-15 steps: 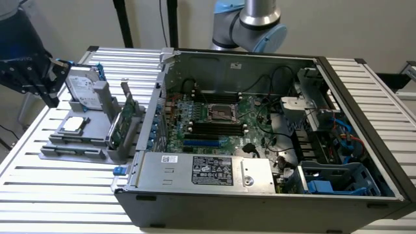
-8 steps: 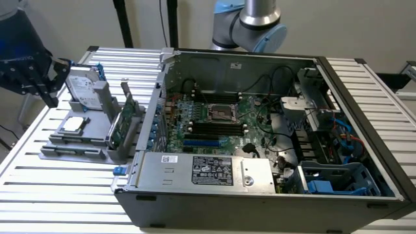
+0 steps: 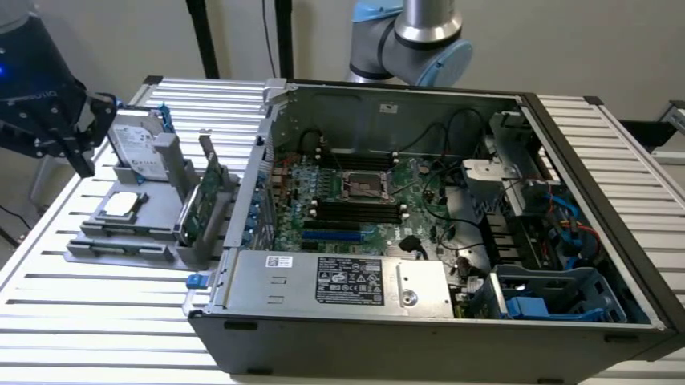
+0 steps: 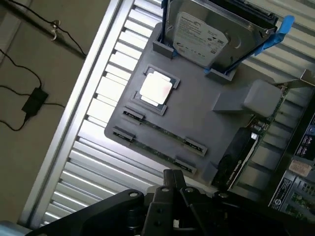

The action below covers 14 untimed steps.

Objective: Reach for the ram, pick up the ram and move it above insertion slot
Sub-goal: 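Pick up the ram and move it above insertion slot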

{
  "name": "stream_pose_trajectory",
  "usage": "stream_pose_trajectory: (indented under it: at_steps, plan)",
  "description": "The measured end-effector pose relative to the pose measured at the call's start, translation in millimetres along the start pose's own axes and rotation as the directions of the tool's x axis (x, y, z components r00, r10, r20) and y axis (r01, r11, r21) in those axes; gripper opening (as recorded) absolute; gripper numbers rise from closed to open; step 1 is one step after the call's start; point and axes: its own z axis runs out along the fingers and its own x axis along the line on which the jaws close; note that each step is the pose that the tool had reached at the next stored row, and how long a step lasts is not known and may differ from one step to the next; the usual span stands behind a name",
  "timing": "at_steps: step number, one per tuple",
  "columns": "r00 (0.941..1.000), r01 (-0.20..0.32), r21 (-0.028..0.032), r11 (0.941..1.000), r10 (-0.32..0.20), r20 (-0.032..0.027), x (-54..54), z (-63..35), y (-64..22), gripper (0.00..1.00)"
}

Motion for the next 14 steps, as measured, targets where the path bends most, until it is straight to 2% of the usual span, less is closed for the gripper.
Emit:
stream_pose_trajectory:
  at_steps: [3,7,11,14]
  plan:
    - [0.9985,0.054,-0.0001,0.9985,-0.054,-0.0020,0.0,0.0,0.0,0.11]
    - [0.9919,0.127,-0.0003,0.9919,-0.127,-0.0048,0.0,0.0,0.0,0.11]
    - [0.9801,0.199,-0.0007,0.9801,-0.199,-0.0075,0.0,0.1,0.0,0.11]
    - [0.9678,0.252,-0.0013,0.9678,-0.252,-0.0095,0.0,0.1,0.0,0.11]
